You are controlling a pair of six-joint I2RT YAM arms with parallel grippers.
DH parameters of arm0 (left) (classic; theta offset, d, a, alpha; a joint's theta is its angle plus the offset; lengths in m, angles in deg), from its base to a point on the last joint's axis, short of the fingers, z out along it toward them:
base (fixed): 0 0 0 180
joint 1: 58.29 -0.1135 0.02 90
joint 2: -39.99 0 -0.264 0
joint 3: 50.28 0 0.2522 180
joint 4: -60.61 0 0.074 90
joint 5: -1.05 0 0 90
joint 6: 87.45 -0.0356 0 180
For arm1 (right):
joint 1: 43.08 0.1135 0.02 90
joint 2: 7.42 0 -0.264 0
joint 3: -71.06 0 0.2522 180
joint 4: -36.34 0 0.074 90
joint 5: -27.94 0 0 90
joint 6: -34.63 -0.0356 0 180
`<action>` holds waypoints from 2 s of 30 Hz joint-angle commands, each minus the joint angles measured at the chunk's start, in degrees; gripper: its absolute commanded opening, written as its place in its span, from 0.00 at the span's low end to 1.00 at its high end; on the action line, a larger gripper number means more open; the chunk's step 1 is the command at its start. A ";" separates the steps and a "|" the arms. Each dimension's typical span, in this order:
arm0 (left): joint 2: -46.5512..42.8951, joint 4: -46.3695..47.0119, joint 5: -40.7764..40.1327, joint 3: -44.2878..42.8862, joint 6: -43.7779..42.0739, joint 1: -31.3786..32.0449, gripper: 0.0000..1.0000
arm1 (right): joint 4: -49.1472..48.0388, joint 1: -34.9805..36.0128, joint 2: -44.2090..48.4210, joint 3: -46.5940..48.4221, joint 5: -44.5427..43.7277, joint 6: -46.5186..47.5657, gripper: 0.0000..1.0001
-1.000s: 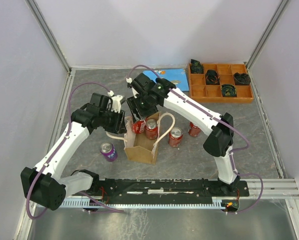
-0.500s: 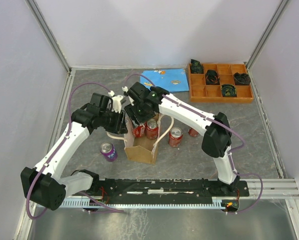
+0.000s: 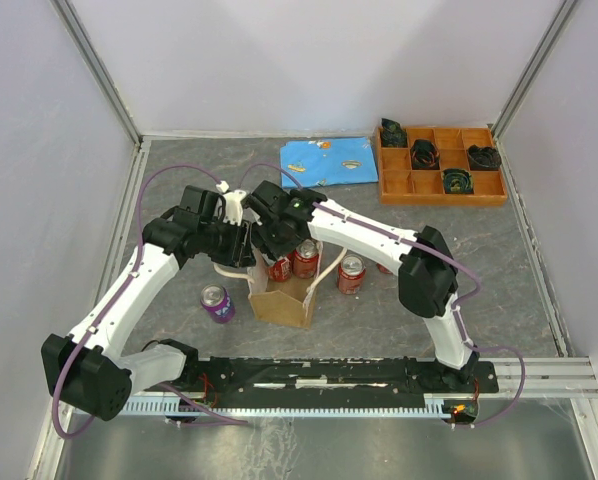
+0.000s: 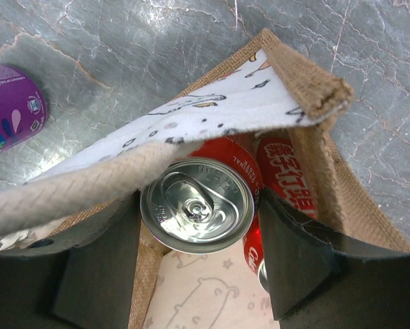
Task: Place the beverage into the canvas bag
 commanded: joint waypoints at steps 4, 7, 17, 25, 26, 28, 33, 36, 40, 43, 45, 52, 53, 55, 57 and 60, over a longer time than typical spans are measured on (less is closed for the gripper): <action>-0.45 1.66 1.65 -0.63 1.53 0.05 0.45 | -4.29 0.11 -1.19 -1.38 -2.45 1.20 0.00; -0.47 1.66 1.83 -0.45 1.50 0.05 0.45 | -4.54 0.16 -1.43 -1.88 -2.55 1.29 0.08; -0.27 1.62 1.89 -0.49 1.41 0.05 0.50 | -6.06 0.62 2.55 -1.63 -4.19 3.20 0.75; 0.11 1.82 2.10 -0.70 1.44 0.01 0.54 | -4.27 0.66 2.77 -0.01 -5.05 4.02 0.99; 0.13 1.86 2.16 -0.70 1.44 0.01 0.54 | -4.31 0.76 3.03 0.02 -5.06 3.99 0.99; 0.09 1.82 2.35 -0.78 1.39 0.05 0.54 | -4.42 0.78 3.72 -0.02 -5.13 4.02 0.99; -0.83 2.79 3.35 -1.60 1.28 0.05 0.55 | -4.67 1.00 6.47 0.12 -4.97 4.17 0.99; -2.32 3.94 3.85 -1.91 1.03 0.05 0.55 | -4.70 1.14 8.49 0.06 -5.16 4.19 0.98; -4.33 5.03 4.61 -1.71 0.54 0.00 0.54 | -4.37 1.12 10.56 0.13 -5.79 4.10 0.94; -5.19 4.96 5.08 -1.43 0.16 0.05 0.54 | -3.80 1.16 10.89 0.46 -6.11 4.12 0.88; -5.60 4.75 5.47 -1.13 -0.35 0.05 0.53 | -3.43 1.16 10.83 0.74 -5.99 4.12 0.81; -8.35 5.23 4.08 -2.20 -2.89 0.03 0.48 | -2.19 0.50 13.28 3.16 -8.49 2.25 0.70; -8.93 6.06 2.87 -2.97 -3.33 0.01 0.50 | -1.84 -0.20 13.84 3.81 -9.21 1.65 0.72; -10.36 7.92 1.01 -4.46 -3.88 0.05 0.52 | -0.74 -2.39 14.90 5.53 -9.85 0.38 0.74; -11.83 9.67 -0.15 -5.82 -4.37 0.05 0.54 | 0.75 -5.68 15.70 7.00 -10.56 -0.97 0.77; -12.61 10.44 -1.16 -7.63 -5.58 0.05 0.63 | 3.91 -11.49 17.13 7.94 -12.13 -2.04 0.81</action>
